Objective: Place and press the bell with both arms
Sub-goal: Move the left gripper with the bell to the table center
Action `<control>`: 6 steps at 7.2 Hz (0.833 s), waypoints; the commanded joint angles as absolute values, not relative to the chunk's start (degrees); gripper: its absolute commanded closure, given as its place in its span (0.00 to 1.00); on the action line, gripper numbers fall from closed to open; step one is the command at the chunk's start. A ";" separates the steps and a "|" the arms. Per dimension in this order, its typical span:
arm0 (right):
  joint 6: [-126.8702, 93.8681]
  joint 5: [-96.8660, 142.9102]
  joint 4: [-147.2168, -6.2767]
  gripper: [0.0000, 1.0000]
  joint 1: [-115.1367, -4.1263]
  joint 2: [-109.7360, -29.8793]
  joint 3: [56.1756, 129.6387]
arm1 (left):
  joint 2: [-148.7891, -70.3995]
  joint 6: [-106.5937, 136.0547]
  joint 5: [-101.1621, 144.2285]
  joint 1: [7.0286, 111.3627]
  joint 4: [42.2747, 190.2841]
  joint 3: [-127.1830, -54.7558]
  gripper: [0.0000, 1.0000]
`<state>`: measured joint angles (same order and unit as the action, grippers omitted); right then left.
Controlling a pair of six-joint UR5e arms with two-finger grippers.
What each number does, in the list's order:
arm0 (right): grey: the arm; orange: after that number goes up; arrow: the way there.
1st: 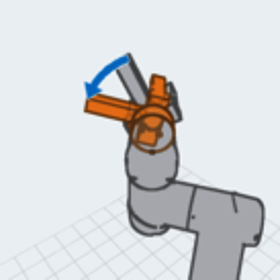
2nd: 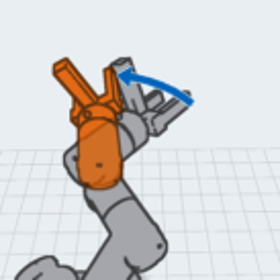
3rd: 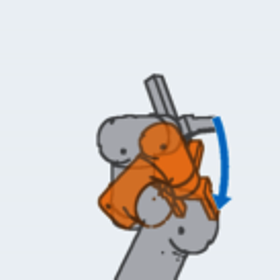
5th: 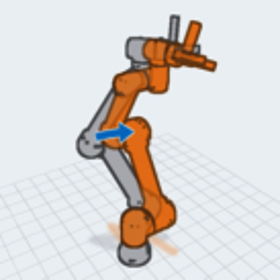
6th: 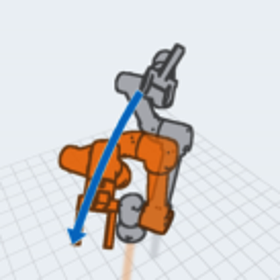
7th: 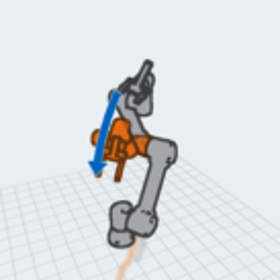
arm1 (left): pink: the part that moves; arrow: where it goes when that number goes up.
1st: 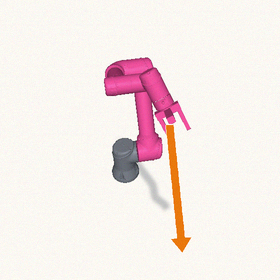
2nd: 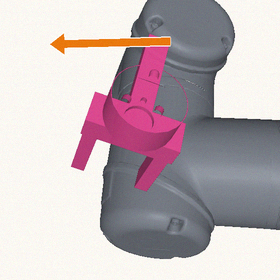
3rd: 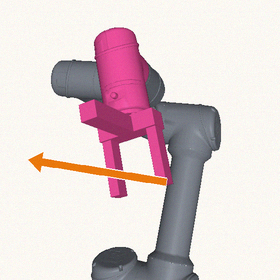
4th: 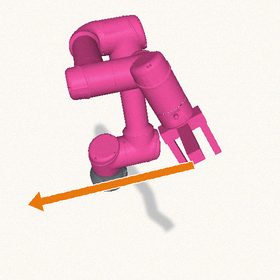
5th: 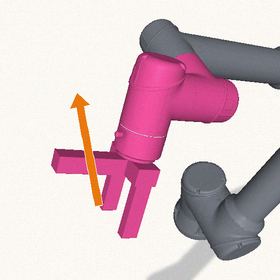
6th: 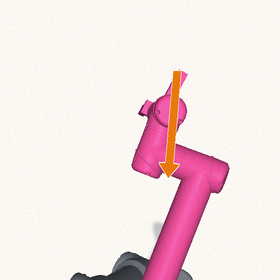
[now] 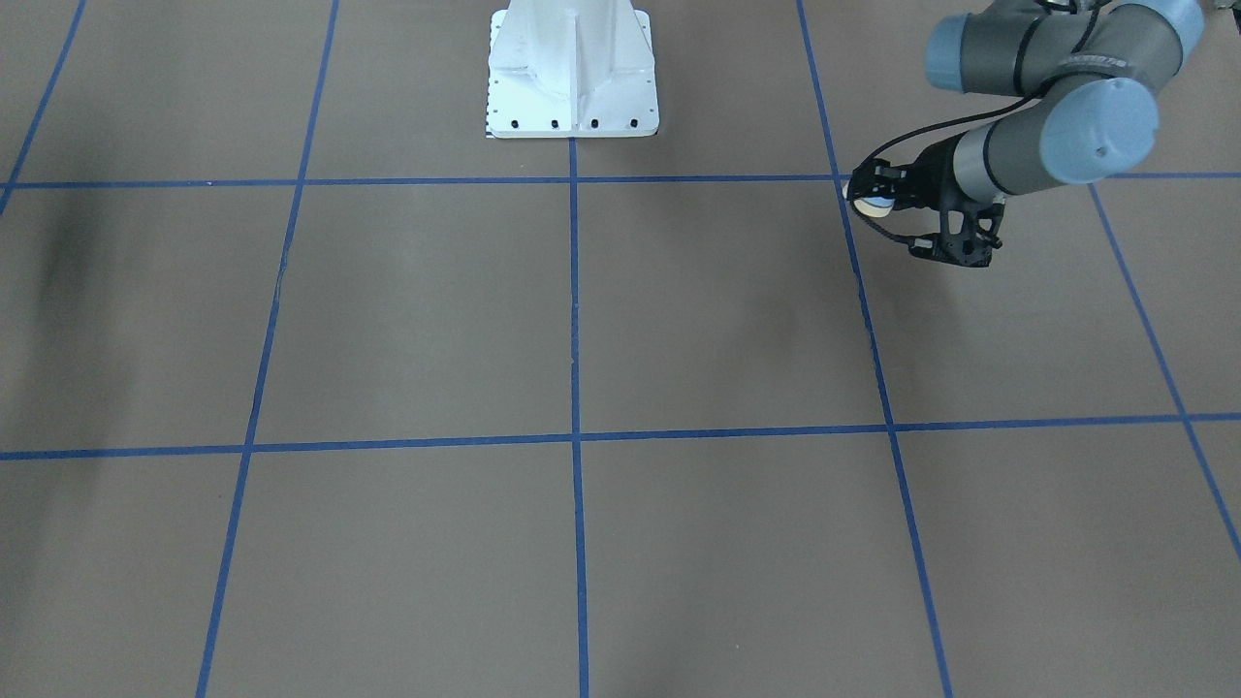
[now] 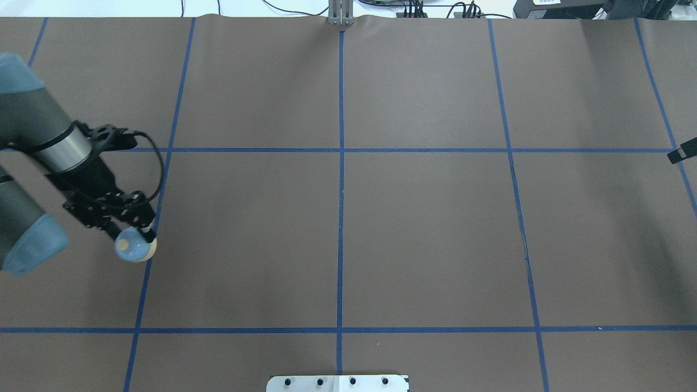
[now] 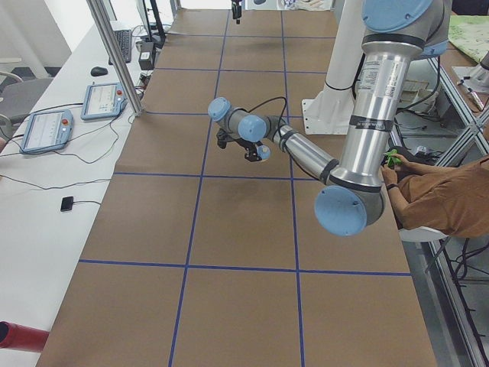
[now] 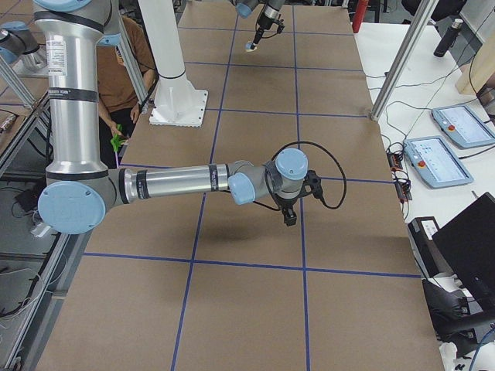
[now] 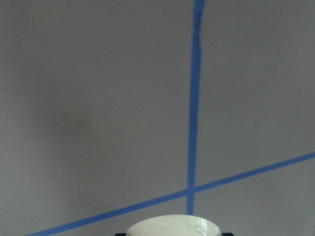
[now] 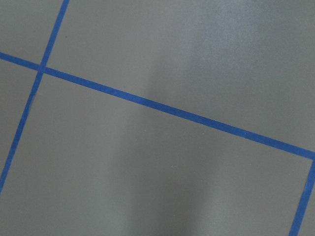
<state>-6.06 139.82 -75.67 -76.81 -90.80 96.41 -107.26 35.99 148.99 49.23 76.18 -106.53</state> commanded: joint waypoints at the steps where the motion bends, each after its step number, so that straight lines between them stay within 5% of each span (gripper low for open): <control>1: -6.06 139.75 -75.67 0.00 -76.82 -90.97 95.98 | -124.13 44.71 148.10 45.29 72.60 -95.93 0.98; 4: -6.06 139.66 -75.76 0.00 -76.82 -90.97 95.36 | -145.65 52.91 147.57 40.97 73.39 -75.32 0.96; 5: -6.06 139.66 -75.67 0.00 -76.82 -91.05 95.10 | -152.16 54.13 145.92 39.48 73.65 -66.71 0.89; 6: -6.06 139.57 -75.76 0.00 -76.82 -91.05 94.92 | -153.62 55.10 143.11 37.72 78.87 -62.45 0.88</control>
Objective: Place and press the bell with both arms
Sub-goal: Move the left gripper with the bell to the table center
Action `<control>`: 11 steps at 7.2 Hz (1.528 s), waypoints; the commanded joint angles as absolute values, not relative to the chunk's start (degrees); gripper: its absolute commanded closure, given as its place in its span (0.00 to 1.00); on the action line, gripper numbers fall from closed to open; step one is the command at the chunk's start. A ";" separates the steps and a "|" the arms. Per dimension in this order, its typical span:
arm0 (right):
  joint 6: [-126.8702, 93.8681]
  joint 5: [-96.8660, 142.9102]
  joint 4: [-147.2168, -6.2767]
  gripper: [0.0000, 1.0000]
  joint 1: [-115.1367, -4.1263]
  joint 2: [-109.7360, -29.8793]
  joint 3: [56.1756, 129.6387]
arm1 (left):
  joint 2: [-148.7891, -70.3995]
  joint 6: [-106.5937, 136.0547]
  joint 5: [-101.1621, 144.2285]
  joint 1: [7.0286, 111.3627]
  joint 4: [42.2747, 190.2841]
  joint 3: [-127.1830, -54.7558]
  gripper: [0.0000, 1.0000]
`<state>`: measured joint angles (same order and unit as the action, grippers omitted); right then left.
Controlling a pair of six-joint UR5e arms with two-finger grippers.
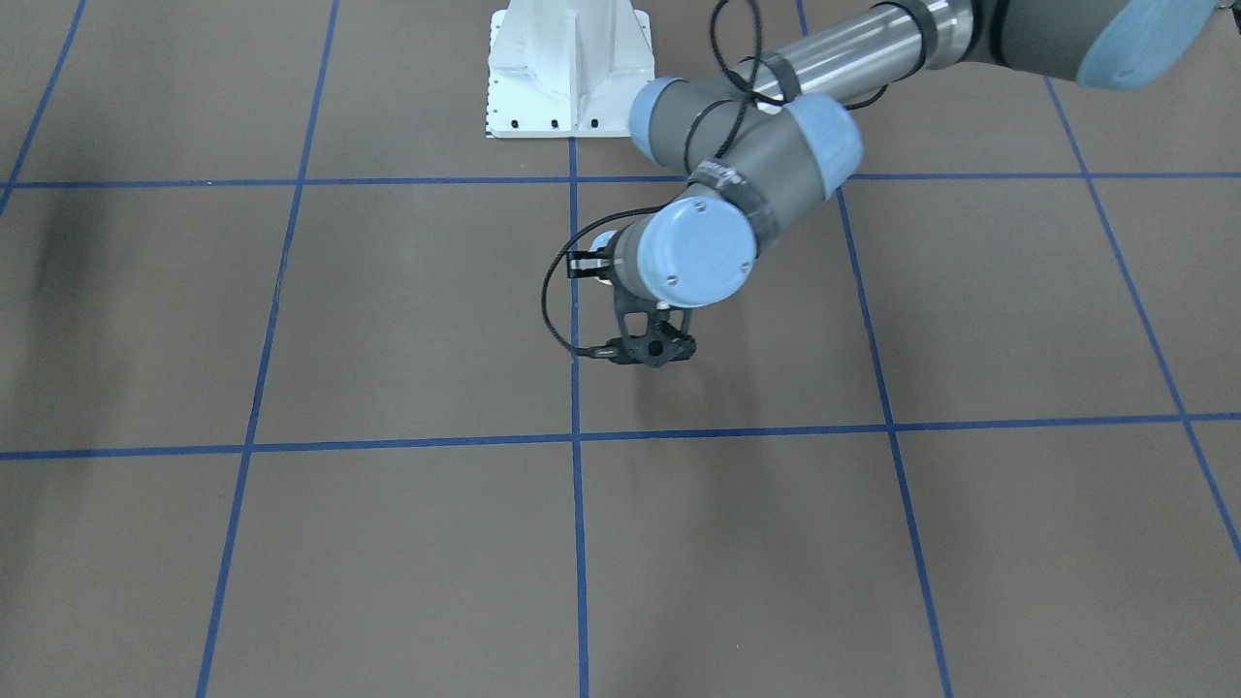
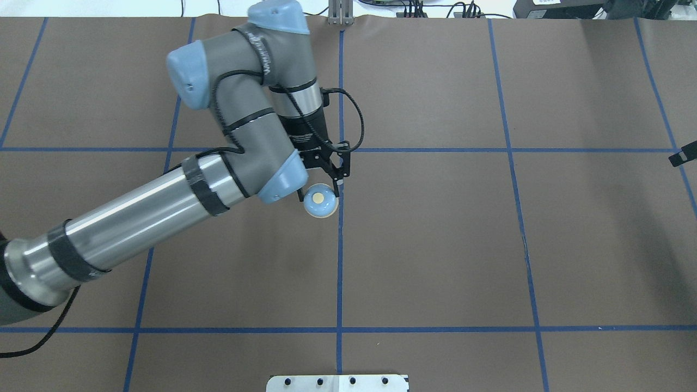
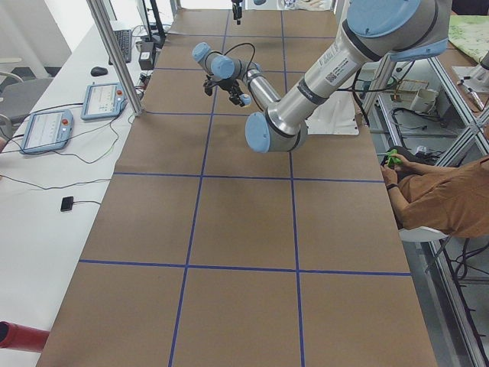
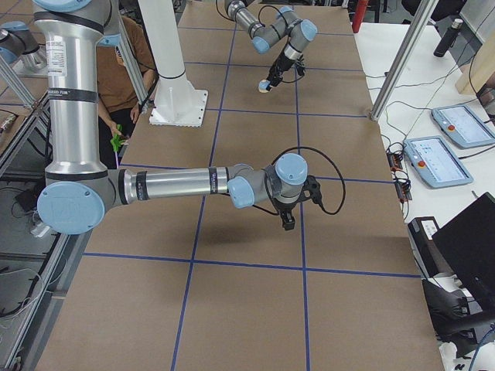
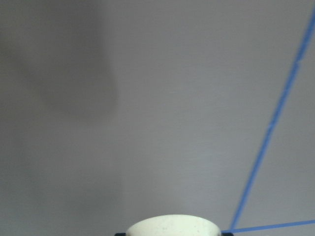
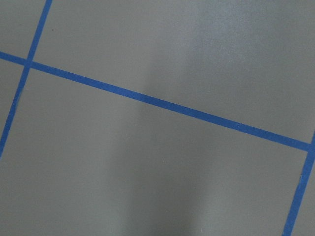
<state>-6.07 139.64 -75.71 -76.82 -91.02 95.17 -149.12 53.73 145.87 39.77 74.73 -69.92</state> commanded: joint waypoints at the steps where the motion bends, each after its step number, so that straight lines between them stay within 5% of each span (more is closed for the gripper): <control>1: -6.06 139.57 -75.76 0.00 -76.82 -91.05 94.83 | -153.72 58.24 142.30 37.36 83.80 -59.36 0.88; 7: -6.06 139.57 -75.76 0.00 -76.82 -90.97 94.22 | -153.72 58.80 139.31 35.68 89.74 -54.58 0.67; 11: -6.06 139.57 -75.67 0.00 -76.82 -90.97 94.22 | -153.63 58.80 139.22 35.24 89.82 -54.23 0.41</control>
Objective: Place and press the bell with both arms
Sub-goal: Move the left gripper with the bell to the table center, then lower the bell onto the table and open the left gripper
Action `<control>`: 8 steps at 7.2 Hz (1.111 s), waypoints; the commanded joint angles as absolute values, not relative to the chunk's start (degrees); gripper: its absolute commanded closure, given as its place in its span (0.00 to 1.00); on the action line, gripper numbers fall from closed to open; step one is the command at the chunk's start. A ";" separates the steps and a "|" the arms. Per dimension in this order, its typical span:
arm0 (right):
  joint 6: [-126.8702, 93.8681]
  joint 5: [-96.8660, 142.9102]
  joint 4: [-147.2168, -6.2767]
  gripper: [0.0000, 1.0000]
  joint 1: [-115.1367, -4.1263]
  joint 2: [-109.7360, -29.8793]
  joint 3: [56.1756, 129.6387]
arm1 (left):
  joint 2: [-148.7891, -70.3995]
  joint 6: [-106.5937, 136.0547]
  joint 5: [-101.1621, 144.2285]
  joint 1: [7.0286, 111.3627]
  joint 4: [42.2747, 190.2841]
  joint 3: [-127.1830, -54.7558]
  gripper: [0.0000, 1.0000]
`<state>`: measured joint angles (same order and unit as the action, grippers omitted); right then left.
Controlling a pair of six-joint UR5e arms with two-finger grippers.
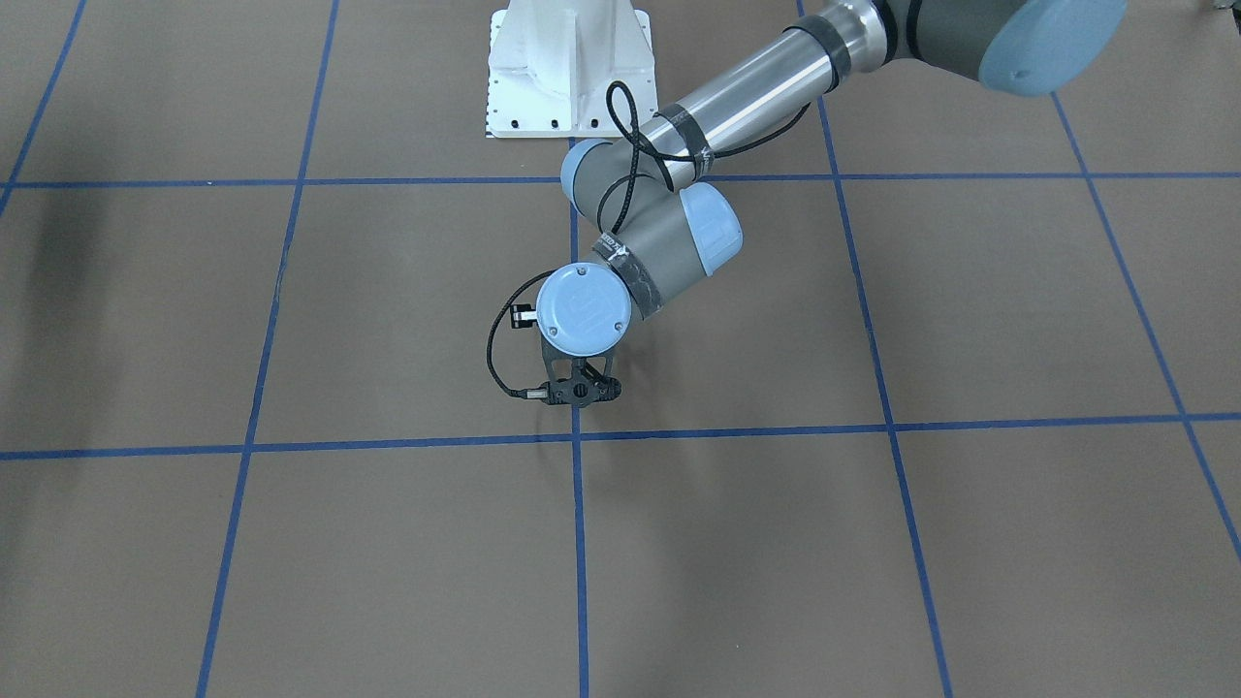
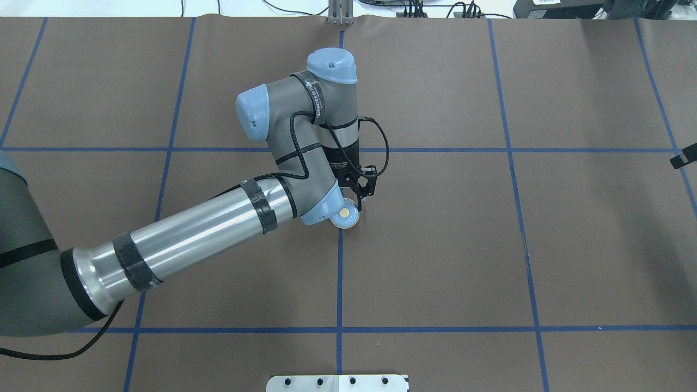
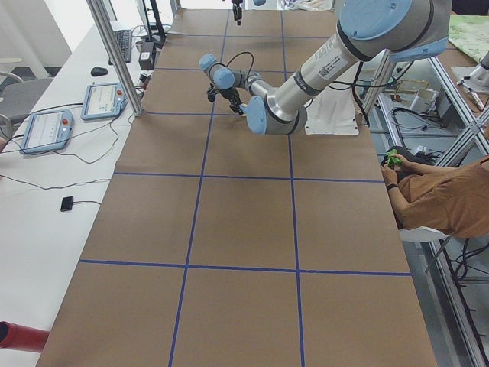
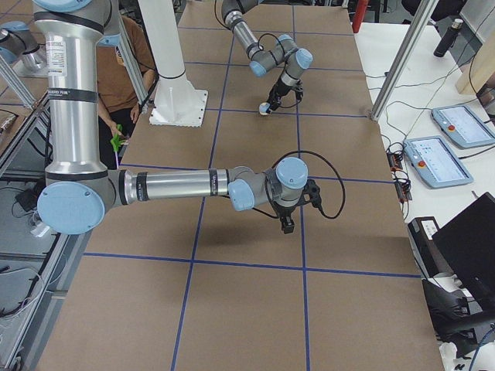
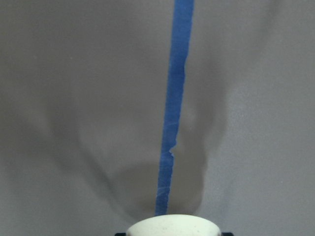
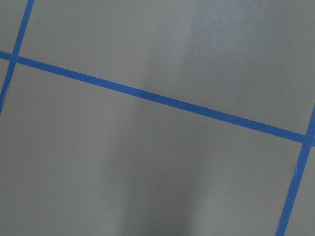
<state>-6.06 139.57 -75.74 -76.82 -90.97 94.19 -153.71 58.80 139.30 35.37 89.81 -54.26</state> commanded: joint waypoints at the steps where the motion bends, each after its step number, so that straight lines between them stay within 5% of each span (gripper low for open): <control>1: -6.06 139.57 -75.76 0.00 -76.82 -90.97 94.22 | -153.63 58.89 139.22 35.16 90.00 -54.23 0.34; 2: -6.06 139.57 -75.67 0.00 -76.82 -90.97 94.13 | -153.37 58.89 138.96 34.37 91.13 -54.23 0.18; 4: -6.06 139.57 -75.67 0.00 -76.82 -90.97 94.22 | -153.37 58.97 137.90 34.37 91.49 -54.23 0.04; 6: -6.06 139.57 -75.67 0.00 -76.82 -90.88 94.22 | -153.46 60.63 137.99 35.06 91.41 -55.45 0.01; 8: -5.89 139.57 -75.59 0.00 -76.82 -90.62 94.48 | -150.85 62.84 138.16 39.96 90.27 -65.24 0.01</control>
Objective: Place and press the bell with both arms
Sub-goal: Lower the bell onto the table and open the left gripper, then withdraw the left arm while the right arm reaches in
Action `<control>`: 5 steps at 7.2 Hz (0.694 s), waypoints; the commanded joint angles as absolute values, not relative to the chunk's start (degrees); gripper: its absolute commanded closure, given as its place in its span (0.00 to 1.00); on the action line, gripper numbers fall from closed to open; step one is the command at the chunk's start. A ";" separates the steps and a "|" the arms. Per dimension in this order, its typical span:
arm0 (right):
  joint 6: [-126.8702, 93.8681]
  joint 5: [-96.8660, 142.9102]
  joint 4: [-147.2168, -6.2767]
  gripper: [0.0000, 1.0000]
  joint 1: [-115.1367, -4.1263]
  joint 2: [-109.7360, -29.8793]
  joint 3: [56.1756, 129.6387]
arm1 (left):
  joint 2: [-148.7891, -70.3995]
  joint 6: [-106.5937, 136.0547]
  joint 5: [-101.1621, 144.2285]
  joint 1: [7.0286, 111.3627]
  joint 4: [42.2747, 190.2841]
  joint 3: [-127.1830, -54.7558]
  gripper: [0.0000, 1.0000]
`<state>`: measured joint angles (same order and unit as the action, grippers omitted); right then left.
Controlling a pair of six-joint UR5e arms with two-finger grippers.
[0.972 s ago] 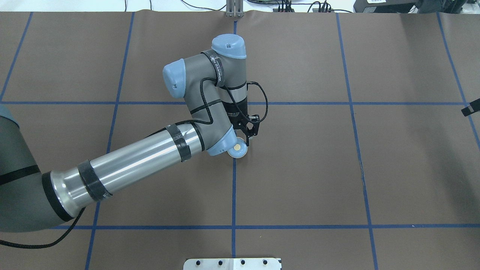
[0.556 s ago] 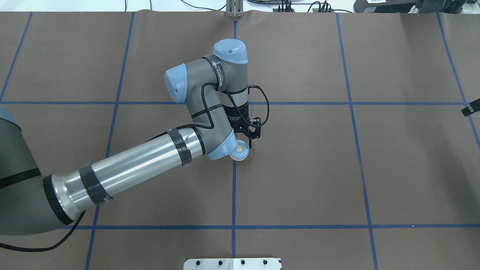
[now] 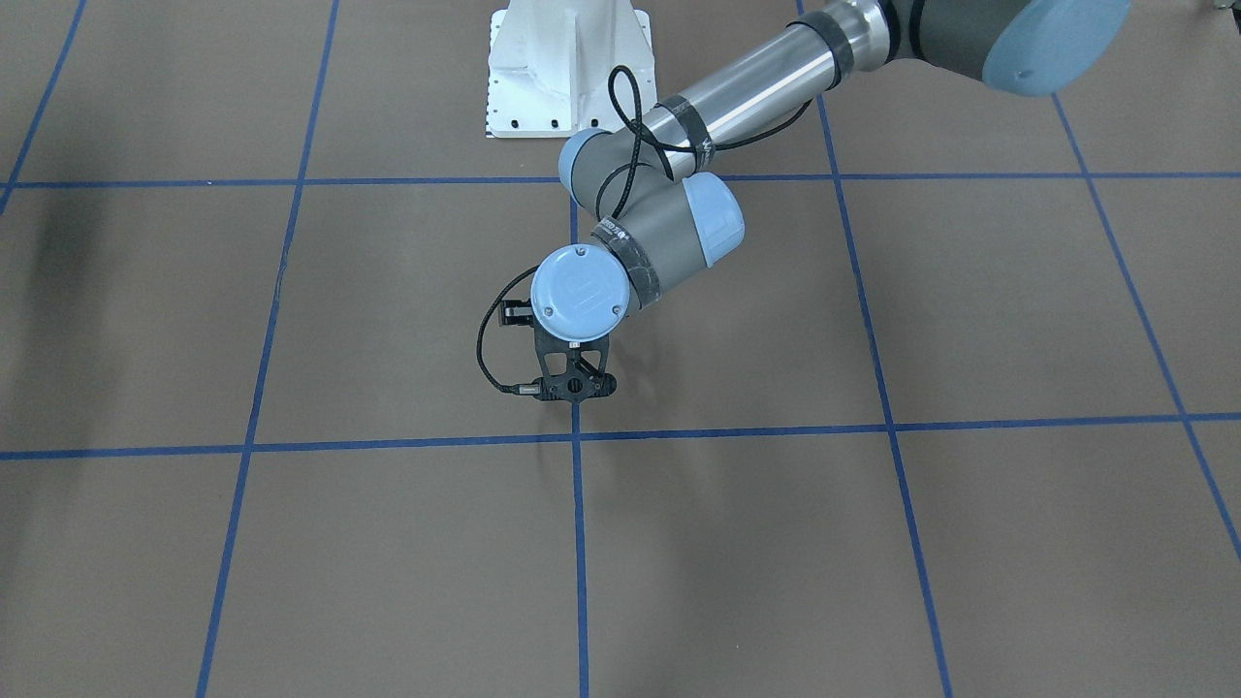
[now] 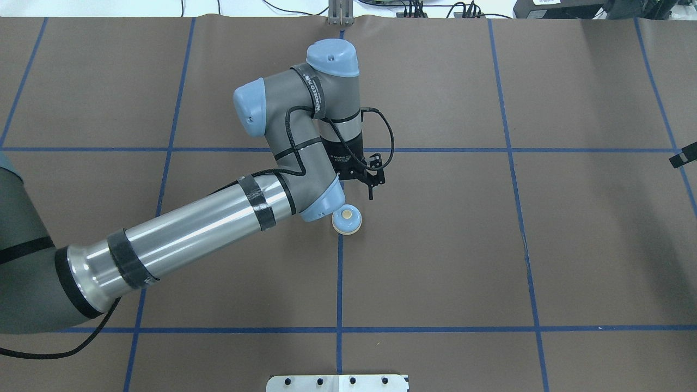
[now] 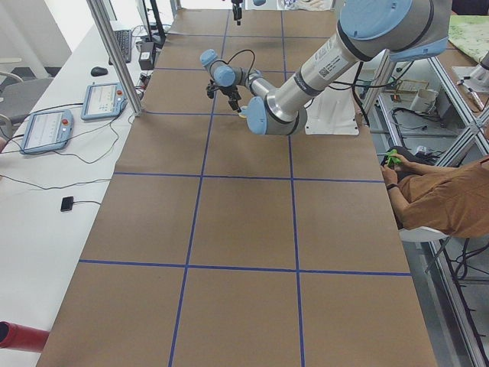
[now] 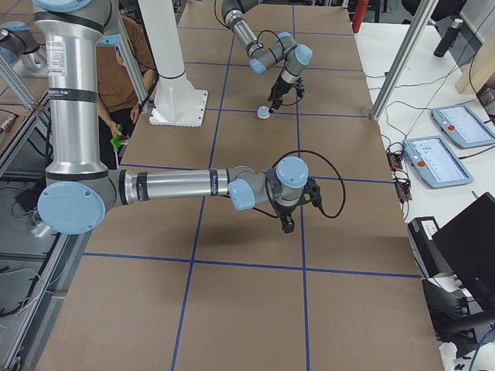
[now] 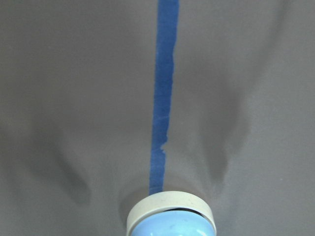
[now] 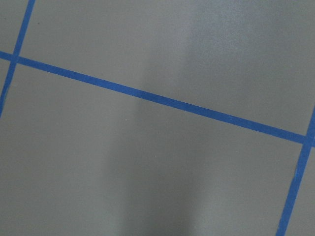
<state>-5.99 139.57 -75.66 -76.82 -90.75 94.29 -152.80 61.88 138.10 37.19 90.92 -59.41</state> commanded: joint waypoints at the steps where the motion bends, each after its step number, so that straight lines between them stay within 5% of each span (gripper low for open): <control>1: -6.06 138.53 -75.59 0.00 -76.99 -90.53 95.09 | -144.38 62.84 137.99 43.38 89.48 -74.44 0.01; 3: -11.73 133.78 -75.67 0.00 -76.82 -89.39 99.03 | -126.82 57.35 136.77 49.89 89.56 -93.34 0.01; 5: -24.62 133.68 -75.67 0.00 -71.93 -87.55 104.64 | -113.17 43.39 135.19 55.96 89.47 -102.44 0.01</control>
